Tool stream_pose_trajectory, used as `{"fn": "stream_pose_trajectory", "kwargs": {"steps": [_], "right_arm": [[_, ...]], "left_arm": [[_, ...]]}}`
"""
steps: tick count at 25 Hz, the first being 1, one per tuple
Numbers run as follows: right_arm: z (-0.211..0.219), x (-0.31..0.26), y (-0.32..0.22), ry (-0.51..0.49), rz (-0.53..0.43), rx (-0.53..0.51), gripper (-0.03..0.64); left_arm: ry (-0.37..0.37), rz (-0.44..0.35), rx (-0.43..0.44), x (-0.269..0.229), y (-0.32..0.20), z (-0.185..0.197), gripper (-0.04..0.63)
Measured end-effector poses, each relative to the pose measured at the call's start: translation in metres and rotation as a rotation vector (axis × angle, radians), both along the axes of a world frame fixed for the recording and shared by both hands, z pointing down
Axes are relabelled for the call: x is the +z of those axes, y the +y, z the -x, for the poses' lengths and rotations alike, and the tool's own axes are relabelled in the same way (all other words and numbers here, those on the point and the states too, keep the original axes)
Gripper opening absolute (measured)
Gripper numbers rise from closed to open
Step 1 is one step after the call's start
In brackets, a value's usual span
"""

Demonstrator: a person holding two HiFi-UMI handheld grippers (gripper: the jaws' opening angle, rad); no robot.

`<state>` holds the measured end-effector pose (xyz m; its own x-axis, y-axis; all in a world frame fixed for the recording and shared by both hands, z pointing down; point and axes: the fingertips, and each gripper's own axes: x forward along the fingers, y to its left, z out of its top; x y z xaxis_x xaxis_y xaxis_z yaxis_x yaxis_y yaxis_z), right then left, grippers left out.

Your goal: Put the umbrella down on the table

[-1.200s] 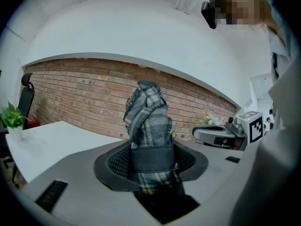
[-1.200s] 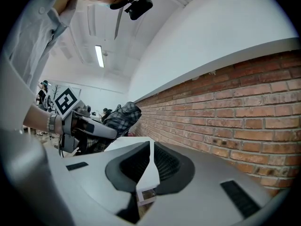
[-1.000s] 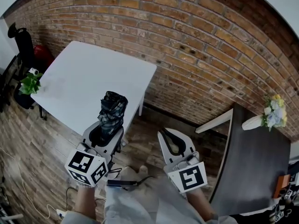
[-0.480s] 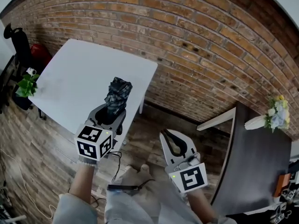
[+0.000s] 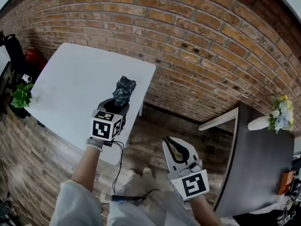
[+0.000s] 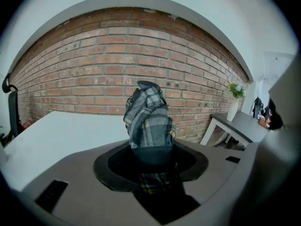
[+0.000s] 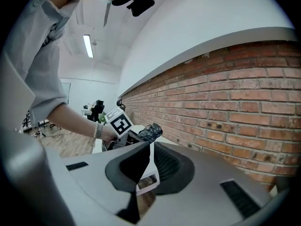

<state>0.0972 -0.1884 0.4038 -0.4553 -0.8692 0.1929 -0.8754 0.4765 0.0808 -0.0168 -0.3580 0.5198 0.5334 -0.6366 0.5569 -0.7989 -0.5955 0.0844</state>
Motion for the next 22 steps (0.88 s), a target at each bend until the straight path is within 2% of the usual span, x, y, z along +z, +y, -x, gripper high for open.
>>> {"fn": "stream_pose_trajectory", "kwargs": {"steps": [7,13,17,22], "right_arm": [[-0.011,0.018,-0.001,0.016,0.041,0.046,0.057],[-0.018,0.03,-0.002,0.026,0.067,0.08,0.057],[-0.02,0.034,-0.001,0.026,0.079,0.091,0.057],[-0.018,0.04,0.004,0.032,0.098,0.087,0.057]], "left_arm": [[-0.042,0.135,0.004,0.061,-0.034,-0.019,0.227],[-0.166,0.183,0.003,0.102,-0.052,-0.021,0.227],[-0.255,0.248,0.031,0.125,-0.052,-0.019,0.241],[-0.274,0.256,0.047,0.13,-0.053,-0.021,0.256]]}}
